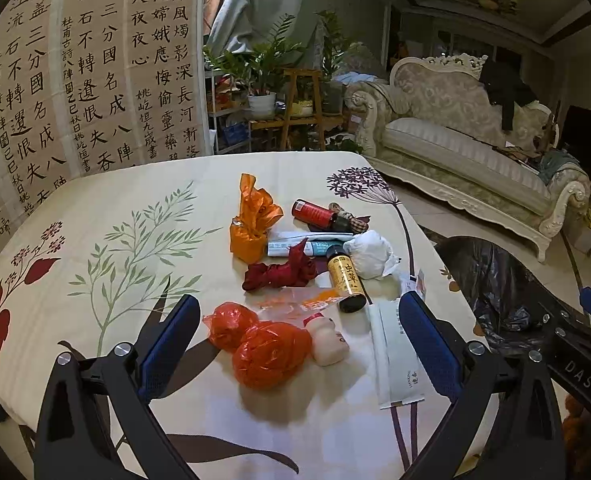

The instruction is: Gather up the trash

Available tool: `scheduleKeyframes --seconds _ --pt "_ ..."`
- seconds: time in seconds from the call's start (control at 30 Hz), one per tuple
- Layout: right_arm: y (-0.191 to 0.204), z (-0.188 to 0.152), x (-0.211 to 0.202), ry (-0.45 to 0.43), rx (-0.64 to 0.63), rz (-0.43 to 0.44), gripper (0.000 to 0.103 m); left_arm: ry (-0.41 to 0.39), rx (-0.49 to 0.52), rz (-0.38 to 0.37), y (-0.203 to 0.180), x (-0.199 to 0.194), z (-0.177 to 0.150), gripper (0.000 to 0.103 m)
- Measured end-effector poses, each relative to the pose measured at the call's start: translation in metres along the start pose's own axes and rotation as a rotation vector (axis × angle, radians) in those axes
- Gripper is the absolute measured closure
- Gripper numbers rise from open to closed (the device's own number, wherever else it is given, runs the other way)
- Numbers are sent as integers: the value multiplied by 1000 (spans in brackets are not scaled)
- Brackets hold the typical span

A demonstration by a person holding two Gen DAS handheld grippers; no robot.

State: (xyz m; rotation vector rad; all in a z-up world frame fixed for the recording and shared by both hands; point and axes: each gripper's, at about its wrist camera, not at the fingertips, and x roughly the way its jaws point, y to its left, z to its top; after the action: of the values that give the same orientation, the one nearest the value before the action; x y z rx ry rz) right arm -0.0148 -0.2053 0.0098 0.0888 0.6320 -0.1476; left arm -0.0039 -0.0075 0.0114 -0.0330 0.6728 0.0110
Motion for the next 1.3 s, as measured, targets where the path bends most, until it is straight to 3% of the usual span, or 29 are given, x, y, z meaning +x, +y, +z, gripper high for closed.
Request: scheduleKeyframes --seconds 1.3 --pt "-15 1 5 13 29 -27 4 13 11 -20 -11 3 7 6"
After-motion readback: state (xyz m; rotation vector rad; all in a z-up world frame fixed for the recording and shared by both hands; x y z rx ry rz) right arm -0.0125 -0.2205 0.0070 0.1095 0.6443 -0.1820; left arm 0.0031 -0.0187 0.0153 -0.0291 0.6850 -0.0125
